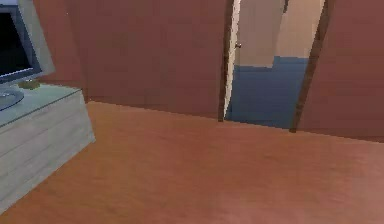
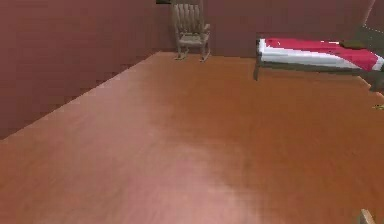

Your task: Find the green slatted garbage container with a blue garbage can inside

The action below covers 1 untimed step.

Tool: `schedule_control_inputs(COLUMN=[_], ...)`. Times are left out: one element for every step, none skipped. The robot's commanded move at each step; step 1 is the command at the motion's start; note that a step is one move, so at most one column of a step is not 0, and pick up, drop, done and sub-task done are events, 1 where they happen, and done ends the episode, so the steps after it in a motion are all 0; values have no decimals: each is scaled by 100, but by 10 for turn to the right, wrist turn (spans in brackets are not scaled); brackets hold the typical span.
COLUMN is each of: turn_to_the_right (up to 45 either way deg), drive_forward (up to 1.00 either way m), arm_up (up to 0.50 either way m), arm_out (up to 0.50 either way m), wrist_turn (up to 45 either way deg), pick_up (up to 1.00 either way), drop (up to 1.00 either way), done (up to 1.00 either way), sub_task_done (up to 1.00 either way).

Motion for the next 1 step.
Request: schedule_control_inputs(turn_to_the_right=[240], drive_forward=[0], arm_up=[0], arm_out=[0], wrist_turn=[0], pick_up=[0], drop=[0], done=[0], sub_task_done=[0])
